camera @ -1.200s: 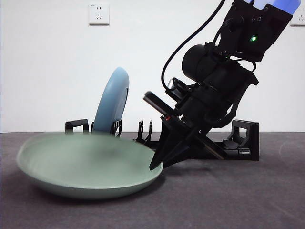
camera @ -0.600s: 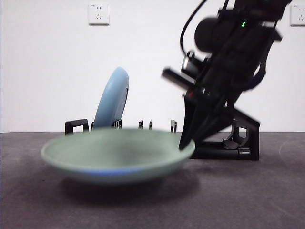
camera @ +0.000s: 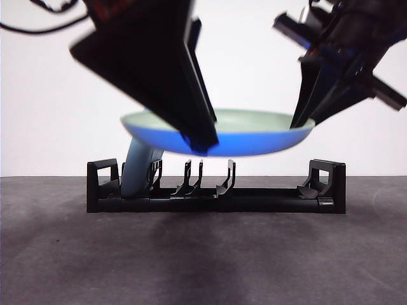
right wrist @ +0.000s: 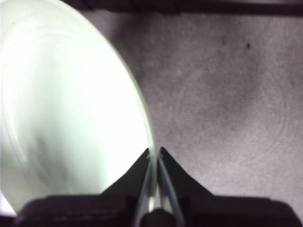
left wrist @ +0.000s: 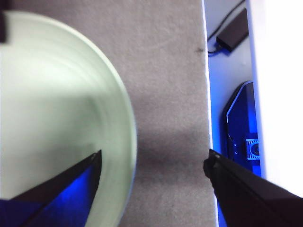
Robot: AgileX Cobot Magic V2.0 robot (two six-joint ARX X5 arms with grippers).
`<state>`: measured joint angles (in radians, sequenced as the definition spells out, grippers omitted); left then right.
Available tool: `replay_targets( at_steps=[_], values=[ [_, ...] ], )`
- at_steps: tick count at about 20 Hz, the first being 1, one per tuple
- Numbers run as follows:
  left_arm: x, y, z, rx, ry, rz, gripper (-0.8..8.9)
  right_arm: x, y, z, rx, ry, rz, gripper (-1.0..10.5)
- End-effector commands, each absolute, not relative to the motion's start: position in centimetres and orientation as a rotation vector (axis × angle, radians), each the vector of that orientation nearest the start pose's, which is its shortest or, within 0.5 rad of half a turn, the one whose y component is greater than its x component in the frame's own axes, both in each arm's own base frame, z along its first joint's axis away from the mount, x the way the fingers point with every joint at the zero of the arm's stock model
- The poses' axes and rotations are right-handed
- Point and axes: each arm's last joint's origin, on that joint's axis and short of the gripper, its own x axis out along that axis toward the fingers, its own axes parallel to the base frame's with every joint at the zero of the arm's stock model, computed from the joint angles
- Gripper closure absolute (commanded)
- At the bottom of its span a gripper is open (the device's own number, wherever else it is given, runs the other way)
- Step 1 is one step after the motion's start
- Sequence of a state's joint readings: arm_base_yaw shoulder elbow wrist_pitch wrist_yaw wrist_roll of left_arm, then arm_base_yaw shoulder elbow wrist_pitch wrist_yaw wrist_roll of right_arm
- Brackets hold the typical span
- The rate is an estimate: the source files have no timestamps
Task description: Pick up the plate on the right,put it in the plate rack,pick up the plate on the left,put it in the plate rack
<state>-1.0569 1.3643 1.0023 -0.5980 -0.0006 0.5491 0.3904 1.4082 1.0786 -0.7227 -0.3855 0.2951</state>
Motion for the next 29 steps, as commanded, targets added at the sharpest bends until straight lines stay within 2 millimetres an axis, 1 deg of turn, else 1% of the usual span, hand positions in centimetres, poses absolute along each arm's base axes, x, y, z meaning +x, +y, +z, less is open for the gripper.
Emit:
replay_targets(
  at_steps=[1, 3, 4, 5, 11, 15, 16, 18, 19, 22, 23, 25, 27, 29],
  values=[
    [13.6, -24.3, 24.6, 0.974, 0.596, -1.204, 5.03, 24.4, 11.1, 26.5, 0.244, 1.157, 0.552, 9.6],
    [13.8, -24.5, 24.5, 0.981, 0.574, -1.188, 6.42, 23.9, 10.9, 27.0, 0.238, 1.147, 0.558, 9.6],
    [13.8, -24.6, 24.5, 0.979, 0.562, -1.190, 7.65, 23.7, 10.8, 27.2, 0.238, 1.141, 0.560, 9.6],
    [13.9, -24.7, 24.6, 0.975, 0.552, -1.187, 8.32, 23.6, 10.8, 27.4, 0.239, 1.137, 0.561, 9.6],
    [14.1, -24.6, 24.6, 1.016, 0.535, -1.146, 8.23, 23.4, 10.6, 27.8, 0.237, 1.122, 0.565, 9.6],
    [14.1, -24.6, 24.6, 1.017, 0.538, -1.149, 8.23, 23.1, 9.7, 28.8, 0.240, 1.068, 0.556, 9.2],
    [14.1, -24.6, 24.6, 1.016, 0.538, -1.150, 8.23, 23.0, 9.3, 29.4, 0.241, 1.042, 0.553, 8.4],
    [14.1, -24.6, 24.6, 1.013, 0.533, -1.148, 8.23, 22.6, 8.3, 30.6, 0.249, 0.970, 0.543, 5.9],
    [14.1, -24.7, 24.7, 1.009, 0.527, -1.147, 8.23, 22.3, 7.8, 31.3, 0.254, 0.925, 0.538, 5.4],
    [14.2, -24.9, 24.9, 0.986, 0.494, -1.143, 8.23, 20.9, 6.5, 33.4, 0.265, 0.787, 0.527, 5.4],
    [14.3, -25.1, 25.1, 0.963, 0.476, -1.142, 8.23, 20.4, 6.2, 34.3, 0.264, 0.723, 0.525, 5.4],
    [14.8, -25.5, 25.6, 0.855, 0.429, -1.158, 8.23, 19.2, 5.4, 36.0, 0.263, 0.589, 0.527, 5.4],
    [15.9, -25.6, 26.5, 0.699, 0.378, -1.135, 8.23, 18.0, 4.7, 37.4, 0.251, 0.477, 0.480, 5.4],
    [17.5, -25.4, 27.5, 0.524, 0.334, -1.083, 8.22, 16.9, 4.1, 38.2, 0.231, 0.408, 0.379, 5.4]
  ],
)
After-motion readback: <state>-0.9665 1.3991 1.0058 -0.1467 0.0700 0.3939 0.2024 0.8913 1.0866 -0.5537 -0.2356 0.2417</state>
